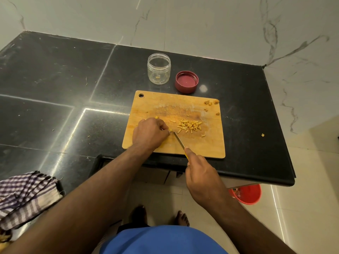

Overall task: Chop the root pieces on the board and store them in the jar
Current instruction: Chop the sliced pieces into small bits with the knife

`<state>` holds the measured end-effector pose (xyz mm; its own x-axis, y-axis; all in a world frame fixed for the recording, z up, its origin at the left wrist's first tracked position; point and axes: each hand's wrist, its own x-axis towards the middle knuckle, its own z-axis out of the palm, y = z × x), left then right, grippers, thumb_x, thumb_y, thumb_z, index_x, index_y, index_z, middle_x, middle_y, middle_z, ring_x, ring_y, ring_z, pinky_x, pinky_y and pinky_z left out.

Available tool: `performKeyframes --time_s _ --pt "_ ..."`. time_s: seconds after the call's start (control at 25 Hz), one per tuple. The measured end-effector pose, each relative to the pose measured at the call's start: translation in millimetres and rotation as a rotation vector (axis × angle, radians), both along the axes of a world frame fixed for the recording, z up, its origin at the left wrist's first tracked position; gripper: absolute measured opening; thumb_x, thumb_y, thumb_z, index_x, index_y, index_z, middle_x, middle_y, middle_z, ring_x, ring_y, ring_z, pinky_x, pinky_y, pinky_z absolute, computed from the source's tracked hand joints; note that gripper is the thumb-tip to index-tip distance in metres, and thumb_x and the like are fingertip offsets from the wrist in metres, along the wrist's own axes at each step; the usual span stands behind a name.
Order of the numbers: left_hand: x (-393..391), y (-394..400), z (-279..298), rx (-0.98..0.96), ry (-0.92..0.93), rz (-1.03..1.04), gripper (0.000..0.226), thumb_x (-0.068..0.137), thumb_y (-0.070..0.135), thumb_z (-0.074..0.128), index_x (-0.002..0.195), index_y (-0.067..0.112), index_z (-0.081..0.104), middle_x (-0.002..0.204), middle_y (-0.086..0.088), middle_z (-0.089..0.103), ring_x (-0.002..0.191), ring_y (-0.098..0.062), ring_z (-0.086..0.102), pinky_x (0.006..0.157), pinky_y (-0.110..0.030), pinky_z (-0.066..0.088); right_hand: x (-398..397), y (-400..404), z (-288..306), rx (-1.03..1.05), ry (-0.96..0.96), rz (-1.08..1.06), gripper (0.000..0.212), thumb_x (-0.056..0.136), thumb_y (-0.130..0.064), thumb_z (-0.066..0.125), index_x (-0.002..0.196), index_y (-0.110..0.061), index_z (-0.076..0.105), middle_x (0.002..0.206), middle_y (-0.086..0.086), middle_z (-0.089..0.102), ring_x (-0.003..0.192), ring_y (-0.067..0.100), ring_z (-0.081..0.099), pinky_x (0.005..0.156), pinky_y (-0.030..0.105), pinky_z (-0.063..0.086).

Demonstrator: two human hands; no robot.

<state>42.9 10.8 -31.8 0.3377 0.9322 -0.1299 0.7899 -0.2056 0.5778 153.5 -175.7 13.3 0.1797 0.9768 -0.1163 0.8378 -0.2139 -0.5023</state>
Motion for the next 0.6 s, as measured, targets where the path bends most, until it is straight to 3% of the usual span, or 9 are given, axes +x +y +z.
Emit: performKeyframes --time_s 0.44,0.6 --pt "0 0 0 0.003 -0.007 0.003 0.016 0.085 0.042 0.073 0.096 0.031 0.078 0.098 0.01 0.073 0.099 -0.015 0.062 0.079 -0.042 0.057 -5 22 -4 -0.012 0.028 -0.016 0.051 0.104 -0.022 0.032 0.154 -0.022 0.021 0.116 0.002 0.05 0.085 0.018 0.051 0.071 0.033 0.045" --pt "1 0 0 0.011 0.004 0.01 0.016 0.086 0.042 0.073 0.097 0.03 0.078 0.096 0.011 0.072 0.097 -0.014 0.061 0.079 -0.042 0.057 -4 8 1 -0.047 -0.038 0.035 0.052 0.103 -0.016 0.031 0.154 -0.016 0.021 0.133 0.004 0.049 0.095 0.019 0.053 0.073 0.026 0.043"
